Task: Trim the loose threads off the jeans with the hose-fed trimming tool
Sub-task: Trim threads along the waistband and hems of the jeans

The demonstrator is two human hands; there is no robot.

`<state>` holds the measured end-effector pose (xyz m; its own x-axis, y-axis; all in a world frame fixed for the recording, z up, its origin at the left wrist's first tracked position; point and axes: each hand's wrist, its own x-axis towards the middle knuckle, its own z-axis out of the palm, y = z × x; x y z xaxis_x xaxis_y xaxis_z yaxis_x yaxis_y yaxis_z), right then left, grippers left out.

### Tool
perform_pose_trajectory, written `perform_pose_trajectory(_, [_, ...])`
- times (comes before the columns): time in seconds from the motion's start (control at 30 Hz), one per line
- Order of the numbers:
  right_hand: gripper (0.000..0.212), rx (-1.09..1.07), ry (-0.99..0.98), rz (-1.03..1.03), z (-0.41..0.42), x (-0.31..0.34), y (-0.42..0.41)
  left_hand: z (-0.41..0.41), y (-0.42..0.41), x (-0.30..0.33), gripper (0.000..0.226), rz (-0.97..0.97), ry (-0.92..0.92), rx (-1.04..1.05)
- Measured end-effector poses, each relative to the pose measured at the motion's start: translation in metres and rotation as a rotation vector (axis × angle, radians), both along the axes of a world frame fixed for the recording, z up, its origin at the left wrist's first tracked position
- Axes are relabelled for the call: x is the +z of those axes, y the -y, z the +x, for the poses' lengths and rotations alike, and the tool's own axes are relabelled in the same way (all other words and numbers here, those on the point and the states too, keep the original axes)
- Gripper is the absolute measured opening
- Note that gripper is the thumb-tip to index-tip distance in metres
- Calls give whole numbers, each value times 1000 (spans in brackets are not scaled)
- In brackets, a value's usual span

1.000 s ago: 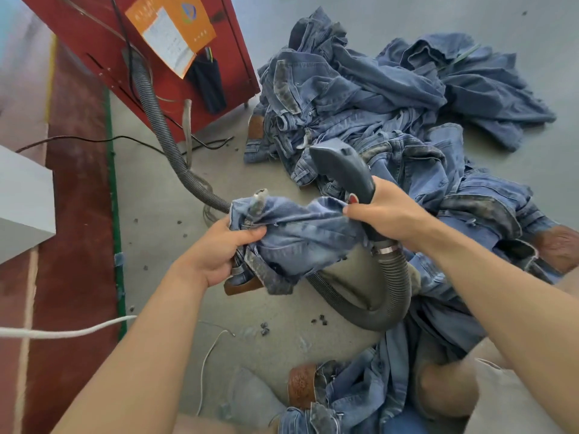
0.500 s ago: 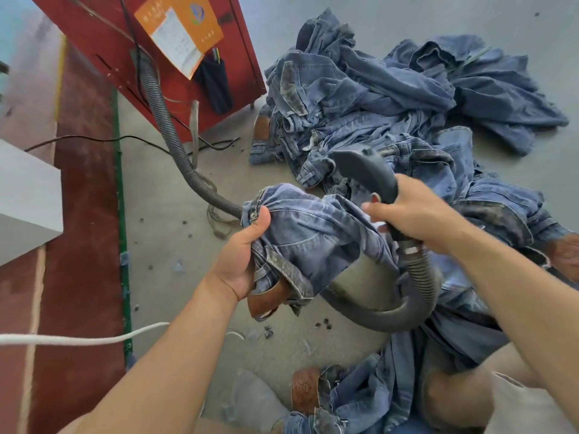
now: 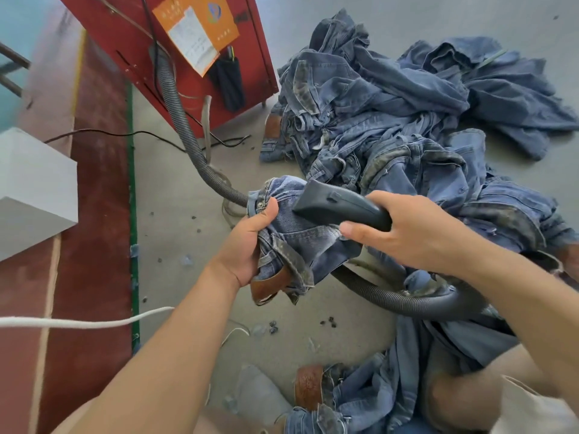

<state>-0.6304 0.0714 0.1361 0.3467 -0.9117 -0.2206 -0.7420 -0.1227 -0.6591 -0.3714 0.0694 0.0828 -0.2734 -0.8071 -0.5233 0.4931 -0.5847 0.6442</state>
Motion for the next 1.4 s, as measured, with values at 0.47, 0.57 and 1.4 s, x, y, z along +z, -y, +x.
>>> perform_pose_trajectory(0.47, [49,64,-45,91,-2,20,-6,5,-2,11,30,-158,137,-119])
perform_pose_trajectory(0.57, [48,17,7,75,3,16,-7,14,-1,12,30,-141,138,-98])
perform_pose_trajectory(1.4, [36,16,202,67,6,28,-6,17,-5,4,38,-146,139,-176])
